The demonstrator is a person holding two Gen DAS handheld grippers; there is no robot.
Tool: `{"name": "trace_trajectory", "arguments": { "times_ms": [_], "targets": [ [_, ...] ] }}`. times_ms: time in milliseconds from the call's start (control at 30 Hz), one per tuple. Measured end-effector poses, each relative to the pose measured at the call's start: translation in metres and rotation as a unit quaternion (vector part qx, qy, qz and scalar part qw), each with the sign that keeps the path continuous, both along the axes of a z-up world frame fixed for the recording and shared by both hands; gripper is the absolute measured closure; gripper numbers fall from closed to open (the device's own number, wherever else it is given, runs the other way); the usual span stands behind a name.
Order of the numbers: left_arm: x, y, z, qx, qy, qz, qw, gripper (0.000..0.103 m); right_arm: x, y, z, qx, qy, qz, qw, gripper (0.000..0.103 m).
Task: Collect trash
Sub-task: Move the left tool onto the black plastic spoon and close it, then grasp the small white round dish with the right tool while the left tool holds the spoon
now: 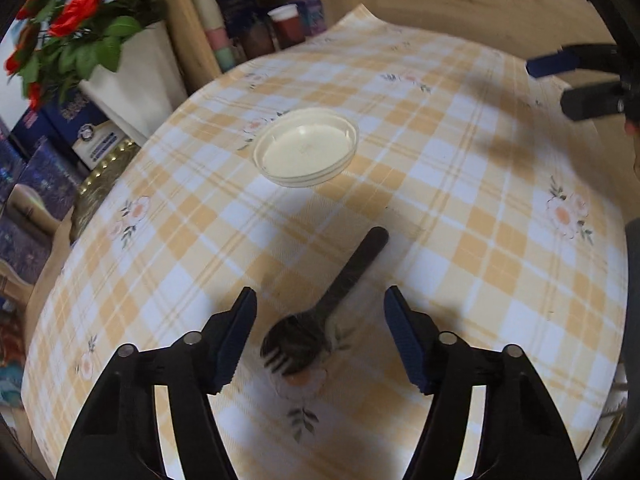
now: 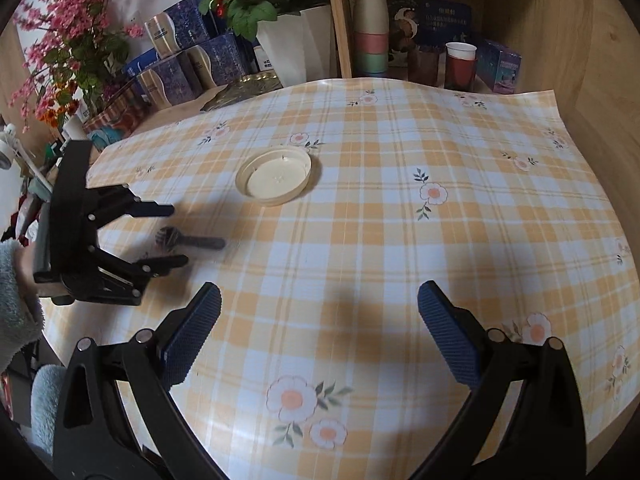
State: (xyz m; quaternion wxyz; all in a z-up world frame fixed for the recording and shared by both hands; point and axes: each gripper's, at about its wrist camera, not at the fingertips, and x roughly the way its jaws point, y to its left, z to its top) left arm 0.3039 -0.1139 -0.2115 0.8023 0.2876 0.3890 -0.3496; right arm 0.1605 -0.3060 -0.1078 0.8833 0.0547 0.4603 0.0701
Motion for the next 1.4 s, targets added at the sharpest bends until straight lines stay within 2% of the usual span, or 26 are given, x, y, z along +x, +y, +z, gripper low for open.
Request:
{"name": "trace_trajectory", "arguments": {
  "times_ms": [67, 200, 267, 333, 367, 433, 467, 567, 633, 767, 867, 1067, 1167, 1400],
  "targets": [
    [0.005, 0.000, -0.001, -0.014, 0.014, -0.005, 0.9998, 0.050, 0.007, -0.001, -0.002, 0.006, 0.000, 0.000, 1.000, 0.006],
    [-0.001, -0.006, -0.001, -0.031, 0.039, -0.020, 0.9986, 0.090, 0.018, -0.002, -0.007, 0.013, 0.000, 0.000, 1.000, 0.006],
    [-0.007, -0.008, -0.001, -0.028, 0.041, -0.003, 0.9988, 0.092, 0.025, 0.000, -0.010, 0.015, -0.002, -0.001, 1.000, 0.006],
    [-0.006, -0.001, 0.000, -0.059, 0.065, 0.031, 0.9957, 0.095, 0.033, 0.003, -0.014, 0.024, 0.001, 0.001, 1.000, 0.006],
    [-0.006, 0.004, 0.002, -0.076, 0.071, 0.053, 0.9932, 0.103, 0.040, 0.007, -0.017, 0.028, 0.002, 0.003, 1.000, 0.006],
    [-0.007, 0.020, 0.009, -0.119, 0.089, 0.102, 0.9836, 0.103, 0.050, 0.016, -0.020, 0.024, 0.000, 0.010, 1.000, 0.006],
    [-0.006, 0.031, 0.012, -0.151, 0.106, 0.129, 0.9742, 0.103, 0.058, 0.024, -0.022, 0.016, -0.002, 0.017, 1.000, 0.006],
    [-0.013, 0.068, 0.020, -0.256, 0.151, 0.198, 0.9342, 0.103, 0.081, 0.045, -0.033, -0.013, 0.010, 0.030, 0.999, 0.006],
    [-0.025, 0.090, 0.024, -0.299, 0.151, 0.232, 0.9132, 0.103, 0.096, 0.055, -0.044, -0.025, 0.025, 0.031, 0.999, 0.006],
    [-0.049, 0.125, 0.030, -0.338, 0.127, 0.284, 0.8882, 0.103, 0.127, 0.072, -0.065, -0.036, 0.055, 0.019, 0.998, 0.006],
    [-0.061, 0.143, 0.033, -0.351, 0.120, 0.305, 0.8773, 0.103, 0.145, 0.082, -0.073, -0.044, 0.066, 0.011, 0.997, 0.006],
    [-0.084, 0.164, 0.043, -0.337, 0.081, 0.320, 0.8815, 0.103, 0.170, 0.100, -0.079, -0.080, 0.066, 0.004, 0.995, 0.006],
    [-0.092, 0.170, 0.045, -0.333, 0.070, 0.318, 0.8847, 0.103, 0.172, 0.105, -0.074, -0.088, 0.055, 0.008, 0.995, 0.016],
    [-0.115, 0.173, 0.053, -0.328, 0.065, 0.311, 0.8898, 0.103, 0.125, 0.112, -0.037, -0.084, 0.017, 0.031, 0.996, 0.017]
  ]
}}
